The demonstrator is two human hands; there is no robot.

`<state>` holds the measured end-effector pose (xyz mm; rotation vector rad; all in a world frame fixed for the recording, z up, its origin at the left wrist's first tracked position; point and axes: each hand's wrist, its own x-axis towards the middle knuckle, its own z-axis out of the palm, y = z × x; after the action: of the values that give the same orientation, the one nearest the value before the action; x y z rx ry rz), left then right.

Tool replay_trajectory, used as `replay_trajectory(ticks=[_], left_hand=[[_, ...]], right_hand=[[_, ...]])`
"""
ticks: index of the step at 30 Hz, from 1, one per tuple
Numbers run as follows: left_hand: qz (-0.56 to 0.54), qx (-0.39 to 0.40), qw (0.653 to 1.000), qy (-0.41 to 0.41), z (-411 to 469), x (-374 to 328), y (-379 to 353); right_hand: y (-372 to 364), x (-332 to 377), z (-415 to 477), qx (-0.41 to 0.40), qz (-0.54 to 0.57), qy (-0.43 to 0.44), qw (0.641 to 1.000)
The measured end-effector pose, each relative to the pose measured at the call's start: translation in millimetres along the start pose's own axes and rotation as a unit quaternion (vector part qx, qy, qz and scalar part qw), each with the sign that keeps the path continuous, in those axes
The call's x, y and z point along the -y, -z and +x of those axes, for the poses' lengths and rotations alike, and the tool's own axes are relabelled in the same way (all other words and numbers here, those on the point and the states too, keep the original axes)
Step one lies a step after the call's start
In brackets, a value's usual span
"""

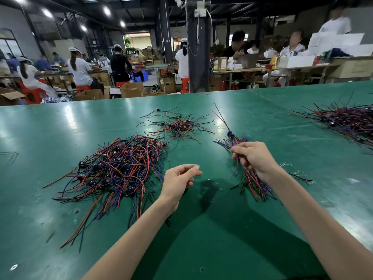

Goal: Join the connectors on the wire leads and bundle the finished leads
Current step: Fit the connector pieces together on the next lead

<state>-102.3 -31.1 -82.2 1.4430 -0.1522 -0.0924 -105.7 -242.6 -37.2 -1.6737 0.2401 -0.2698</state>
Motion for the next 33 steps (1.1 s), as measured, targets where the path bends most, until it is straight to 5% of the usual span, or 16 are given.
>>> replay_trajectory(ticks=[5, 13, 17, 21, 27, 30, 33], left_hand=[[0.019, 0.011, 1.000, -0.002, 0.9, 1.5, 0.8], [0.026, 0.022, 0.999, 0.001, -0.5, -1.6, 2.0], [0.035, 0.023, 0.999, 0.004, -2.6, -2.9, 1.8], [0.064, 0.028, 0.998, -0.008, -5.3, -4.6, -0.2], [0.137, 0.039, 0.989, -0.029, -6.9, -3.9, -1.6], [0.284, 0.044, 0.947, -0.142, -7.9, -8.1, 2.6], [0.435, 0.001, 0.846, -0.308, -6.6, -19.7, 12.3]], right_hand=[[17.5, -10.2, 10.3, -0.076, -0.133, -0.074, 0.985], [16.1, -10.1, 0.8, -0.200, -0.356, 0.015, 0.913], [11.8, -13.6, -2.3, -0.194, -0.470, 0.016, 0.861], [8.9, -22.7, 0.0, -0.123, -0.564, 0.164, 0.800], [8.9, -39.4, 9.7, -0.001, -0.653, 0.078, 0.753], [10.3, -38.1, 10.1, -0.013, -0.646, 0.064, 0.761], [9.8, -38.2, 8.4, -0.011, -0.651, 0.058, 0.757]])
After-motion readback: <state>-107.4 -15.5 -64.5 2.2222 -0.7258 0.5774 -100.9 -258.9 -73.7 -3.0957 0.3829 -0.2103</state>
